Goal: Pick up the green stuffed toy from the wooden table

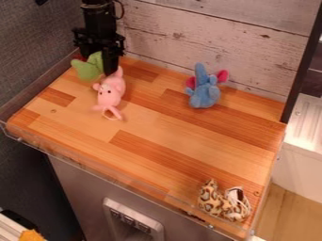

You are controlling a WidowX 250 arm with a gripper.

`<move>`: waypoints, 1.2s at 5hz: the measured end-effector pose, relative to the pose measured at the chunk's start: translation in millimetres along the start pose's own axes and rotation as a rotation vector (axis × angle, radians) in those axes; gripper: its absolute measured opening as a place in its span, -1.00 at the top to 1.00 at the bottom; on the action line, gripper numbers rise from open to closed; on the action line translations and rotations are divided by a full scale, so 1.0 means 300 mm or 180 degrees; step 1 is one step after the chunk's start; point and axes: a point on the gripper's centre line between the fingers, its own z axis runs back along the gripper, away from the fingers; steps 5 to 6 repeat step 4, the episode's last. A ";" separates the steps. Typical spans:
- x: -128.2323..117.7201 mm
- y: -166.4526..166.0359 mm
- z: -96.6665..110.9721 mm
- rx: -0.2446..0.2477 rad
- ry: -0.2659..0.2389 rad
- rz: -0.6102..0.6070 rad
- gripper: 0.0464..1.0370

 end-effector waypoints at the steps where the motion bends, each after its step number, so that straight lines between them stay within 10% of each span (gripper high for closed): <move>1: 0.006 0.003 -0.017 0.0002 0.0006 -0.0104 -0.13; 3: 0.019 0.013 -0.030 0.0054 -0.0050 -0.0220 -0.35; 4: 0.022 0.016 -0.035 0.0065 -0.0077 -0.0181 -0.88; 6: 0.022 0.016 -0.035 0.0065 -0.0077 -0.0181 -0.88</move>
